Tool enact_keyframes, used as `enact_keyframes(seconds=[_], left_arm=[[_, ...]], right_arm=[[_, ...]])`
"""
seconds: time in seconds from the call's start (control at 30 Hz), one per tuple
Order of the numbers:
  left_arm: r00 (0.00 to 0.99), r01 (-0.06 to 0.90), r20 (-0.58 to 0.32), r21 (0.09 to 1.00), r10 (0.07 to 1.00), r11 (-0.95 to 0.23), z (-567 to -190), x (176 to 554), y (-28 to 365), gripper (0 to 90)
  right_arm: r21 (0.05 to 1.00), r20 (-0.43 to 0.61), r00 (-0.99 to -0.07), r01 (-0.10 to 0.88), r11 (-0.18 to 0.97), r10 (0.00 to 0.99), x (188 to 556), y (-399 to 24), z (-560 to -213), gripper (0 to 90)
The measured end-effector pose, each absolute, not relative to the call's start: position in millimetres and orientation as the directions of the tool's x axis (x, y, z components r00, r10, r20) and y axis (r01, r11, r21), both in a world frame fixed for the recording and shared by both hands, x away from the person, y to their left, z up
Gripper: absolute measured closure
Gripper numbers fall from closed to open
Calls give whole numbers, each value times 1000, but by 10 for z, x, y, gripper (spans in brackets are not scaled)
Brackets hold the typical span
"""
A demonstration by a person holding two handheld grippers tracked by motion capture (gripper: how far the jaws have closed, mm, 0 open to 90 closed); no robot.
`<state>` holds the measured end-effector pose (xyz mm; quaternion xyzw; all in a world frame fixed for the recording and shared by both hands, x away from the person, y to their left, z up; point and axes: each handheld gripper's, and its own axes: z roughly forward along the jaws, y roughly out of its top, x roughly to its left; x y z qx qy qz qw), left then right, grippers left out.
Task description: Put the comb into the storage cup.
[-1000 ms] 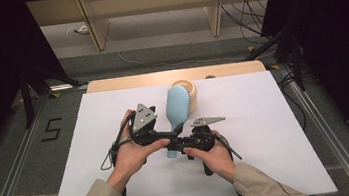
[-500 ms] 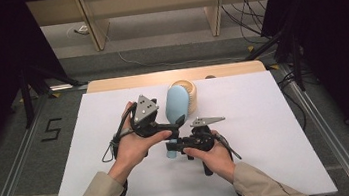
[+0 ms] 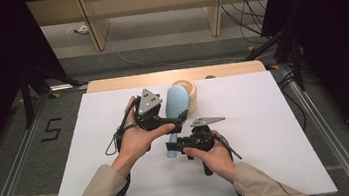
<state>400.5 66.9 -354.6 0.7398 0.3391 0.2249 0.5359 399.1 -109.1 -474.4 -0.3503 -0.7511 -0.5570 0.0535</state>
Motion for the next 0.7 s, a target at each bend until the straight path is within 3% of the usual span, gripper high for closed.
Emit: enact_keyframes(seconds=[0.7], left_arm=[[679, 295, -69, 937, 731, -186, -3529, 4157, 579, 0]], right_arm=[[798, 472, -749, 587, 134, 465, 3987, -1087, -4740, 671]])
